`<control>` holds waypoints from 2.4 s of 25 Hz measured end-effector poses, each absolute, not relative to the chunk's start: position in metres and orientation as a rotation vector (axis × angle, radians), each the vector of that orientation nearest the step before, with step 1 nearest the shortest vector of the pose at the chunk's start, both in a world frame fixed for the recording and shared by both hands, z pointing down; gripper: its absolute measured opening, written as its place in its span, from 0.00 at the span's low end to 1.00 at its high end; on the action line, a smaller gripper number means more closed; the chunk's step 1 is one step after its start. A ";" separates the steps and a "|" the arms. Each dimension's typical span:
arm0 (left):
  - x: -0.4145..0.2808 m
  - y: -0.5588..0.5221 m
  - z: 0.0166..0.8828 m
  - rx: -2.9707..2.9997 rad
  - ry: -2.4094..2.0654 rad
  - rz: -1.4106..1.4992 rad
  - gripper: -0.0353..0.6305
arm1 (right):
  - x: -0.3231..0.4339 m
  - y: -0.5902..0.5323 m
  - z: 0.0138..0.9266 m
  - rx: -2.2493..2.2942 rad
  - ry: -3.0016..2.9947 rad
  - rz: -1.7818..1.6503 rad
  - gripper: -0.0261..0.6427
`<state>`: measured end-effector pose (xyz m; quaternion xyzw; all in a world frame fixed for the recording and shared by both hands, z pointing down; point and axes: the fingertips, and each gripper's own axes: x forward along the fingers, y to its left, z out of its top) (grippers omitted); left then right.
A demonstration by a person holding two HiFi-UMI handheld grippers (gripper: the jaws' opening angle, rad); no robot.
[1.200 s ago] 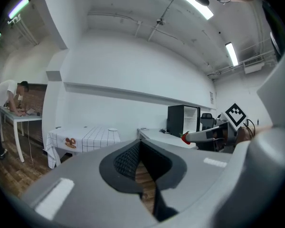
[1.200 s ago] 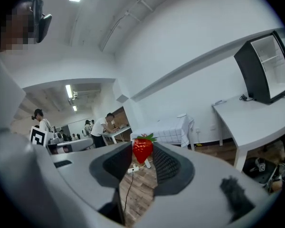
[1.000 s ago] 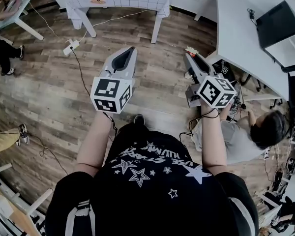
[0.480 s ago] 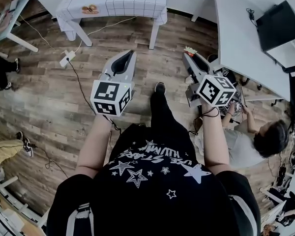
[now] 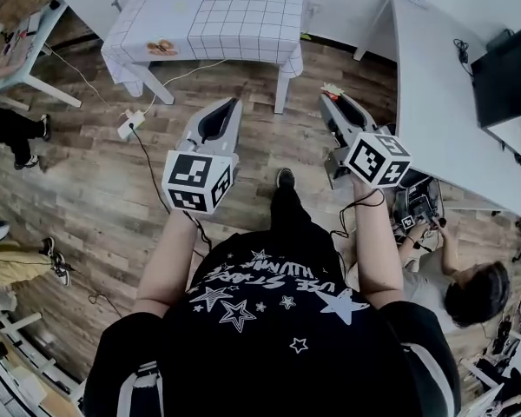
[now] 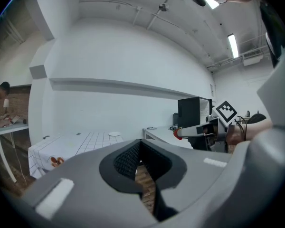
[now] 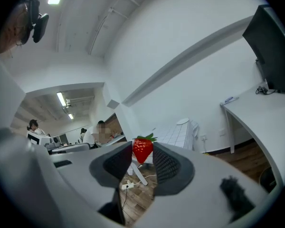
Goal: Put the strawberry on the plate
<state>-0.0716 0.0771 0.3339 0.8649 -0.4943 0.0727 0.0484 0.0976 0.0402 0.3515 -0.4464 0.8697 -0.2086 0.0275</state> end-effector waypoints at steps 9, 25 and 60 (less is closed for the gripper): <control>-0.014 -0.035 0.334 2.627 -1.437 0.231 0.06 | 0.154 -0.075 0.354 -1.392 2.650 -0.701 0.26; 0.025 -0.185 0.332 2.607 -1.480 0.240 0.06 | 0.198 -0.218 0.363 -1.366 2.649 -0.734 0.26; -0.062 -0.502 0.355 2.613 -1.354 0.186 0.06 | 0.116 -0.512 0.382 -1.557 2.668 -0.765 0.26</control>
